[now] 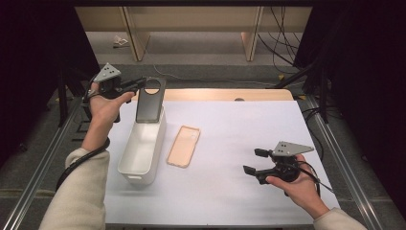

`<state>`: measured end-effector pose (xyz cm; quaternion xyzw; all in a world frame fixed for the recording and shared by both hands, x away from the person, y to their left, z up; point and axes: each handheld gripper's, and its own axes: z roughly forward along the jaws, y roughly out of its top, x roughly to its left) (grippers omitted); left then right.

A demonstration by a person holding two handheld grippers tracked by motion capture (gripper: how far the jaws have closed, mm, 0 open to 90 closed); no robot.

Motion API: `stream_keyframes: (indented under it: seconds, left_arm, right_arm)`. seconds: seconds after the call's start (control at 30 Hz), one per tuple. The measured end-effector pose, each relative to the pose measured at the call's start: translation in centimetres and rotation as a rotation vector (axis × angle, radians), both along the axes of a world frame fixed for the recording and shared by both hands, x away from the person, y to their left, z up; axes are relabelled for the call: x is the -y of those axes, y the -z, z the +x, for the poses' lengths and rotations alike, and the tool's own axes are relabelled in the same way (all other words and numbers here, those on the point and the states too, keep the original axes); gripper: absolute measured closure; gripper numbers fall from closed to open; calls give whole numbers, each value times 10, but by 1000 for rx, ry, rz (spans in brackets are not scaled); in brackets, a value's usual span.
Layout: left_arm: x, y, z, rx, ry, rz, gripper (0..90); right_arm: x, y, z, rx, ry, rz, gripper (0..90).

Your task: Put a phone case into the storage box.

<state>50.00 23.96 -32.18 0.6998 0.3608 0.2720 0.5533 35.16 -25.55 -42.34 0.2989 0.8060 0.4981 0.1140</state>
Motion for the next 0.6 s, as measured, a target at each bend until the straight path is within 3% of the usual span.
stream_keyframes:
  seconds: [0.6]
  left_arm:
    - [-3,7,10,-5,-11,-5,809]
  right_arm:
    - [0,0,0,-2,-3,3,215]
